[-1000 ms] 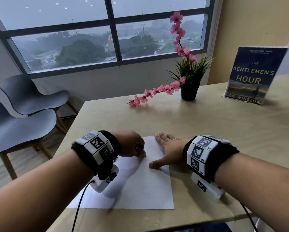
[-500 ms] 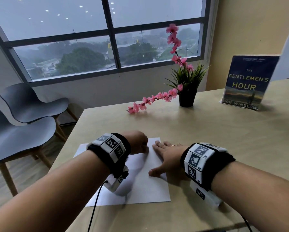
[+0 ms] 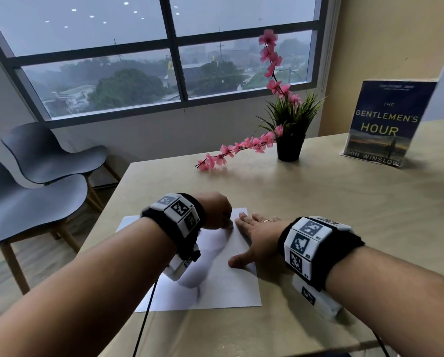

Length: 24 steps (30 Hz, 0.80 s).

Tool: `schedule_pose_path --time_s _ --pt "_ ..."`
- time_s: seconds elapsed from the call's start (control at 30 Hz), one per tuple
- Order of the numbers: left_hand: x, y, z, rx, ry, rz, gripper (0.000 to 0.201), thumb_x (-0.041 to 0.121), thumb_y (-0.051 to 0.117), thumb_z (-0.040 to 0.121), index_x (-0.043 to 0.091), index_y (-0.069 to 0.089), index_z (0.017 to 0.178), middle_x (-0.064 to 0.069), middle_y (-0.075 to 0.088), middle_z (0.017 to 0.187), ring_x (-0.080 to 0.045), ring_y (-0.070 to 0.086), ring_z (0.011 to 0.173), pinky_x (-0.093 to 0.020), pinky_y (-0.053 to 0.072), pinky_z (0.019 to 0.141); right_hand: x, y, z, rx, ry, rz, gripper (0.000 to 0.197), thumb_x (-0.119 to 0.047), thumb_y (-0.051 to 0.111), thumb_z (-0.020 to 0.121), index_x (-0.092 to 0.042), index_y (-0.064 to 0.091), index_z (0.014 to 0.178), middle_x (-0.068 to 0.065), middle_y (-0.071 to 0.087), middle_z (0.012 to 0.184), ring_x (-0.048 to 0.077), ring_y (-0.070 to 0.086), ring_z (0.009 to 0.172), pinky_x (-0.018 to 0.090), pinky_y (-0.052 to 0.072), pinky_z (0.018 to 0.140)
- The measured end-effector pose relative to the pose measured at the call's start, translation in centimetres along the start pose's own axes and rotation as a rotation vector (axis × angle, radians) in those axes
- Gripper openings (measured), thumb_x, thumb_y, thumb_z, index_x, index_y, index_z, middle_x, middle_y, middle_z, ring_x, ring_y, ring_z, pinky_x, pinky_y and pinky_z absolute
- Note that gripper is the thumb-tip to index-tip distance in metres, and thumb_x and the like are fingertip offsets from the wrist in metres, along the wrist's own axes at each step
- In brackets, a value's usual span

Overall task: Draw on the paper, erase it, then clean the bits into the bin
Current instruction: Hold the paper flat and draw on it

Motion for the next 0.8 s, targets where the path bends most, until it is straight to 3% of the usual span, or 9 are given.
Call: schedule_pose_path --time_s 0.07,0.2,0.63,0.8 --pt "-0.2 -0.2 -0.1 0.02 -0.014 -0.002 0.033 0.039 0.053 0.094 0.016 0.066 0.114 -0.005 0.066 0.112 -0.025 0.059 0.099 -0.023 0.038 0.074 0.1 0.0 0.1 -0.001 0.001 -0.004 0.106 -0.071 0.051 0.082 -0.022 -0.009 0.155 -0.004 -0.015 0.163 0.019 -0.01 0.15 0.052 0.0 0.12" --pt "0.1 0.6 -0.9 -0.034 0.034 0.043 0.032 0.042 0.052 0.094 0.021 0.067 0.113 -0.002 0.066 0.108 -0.02 0.052 0.084 -0.024 0.039 0.072 0.1 0.1 0.2 -0.005 -0.001 -0.009 0.108 -0.073 0.05 0.081 -0.022 -0.009 0.155 -0.005 -0.015 0.162 0.019 -0.01 0.15 0.051 0.0 0.12" --pt "-1.1 0.5 -1.6 -0.048 0.024 0.018 0.034 0.043 0.051 0.094 0.02 0.066 0.113 -0.001 0.065 0.11 -0.016 0.048 0.083 -0.025 0.038 0.073 0.4 0.3 0.7 -0.028 0.006 -0.019 0.11 -0.077 0.048 0.079 -0.023 -0.012 0.155 -0.006 -0.018 0.162 0.019 -0.011 0.15 0.051 0.002 0.12" --pt "-0.9 1.1 -2.3 -0.079 0.041 0.037 0.03 0.041 0.05 0.095 0.021 0.066 0.11 0.002 0.064 0.101 -0.018 0.049 0.08 -0.026 0.038 0.07 0.4 0.2 0.6 -0.033 0.003 -0.021 0.11 -0.077 0.047 0.079 -0.022 -0.013 0.154 -0.005 -0.018 0.162 0.019 -0.011 0.15 0.051 0.002 0.12"
Point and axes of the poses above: each hand's wrist, its own z-axis towards the middle knuckle, its own y-axis out of the palm, x = y × z, the point moved 4 cm from there along z, towards the middle knuckle
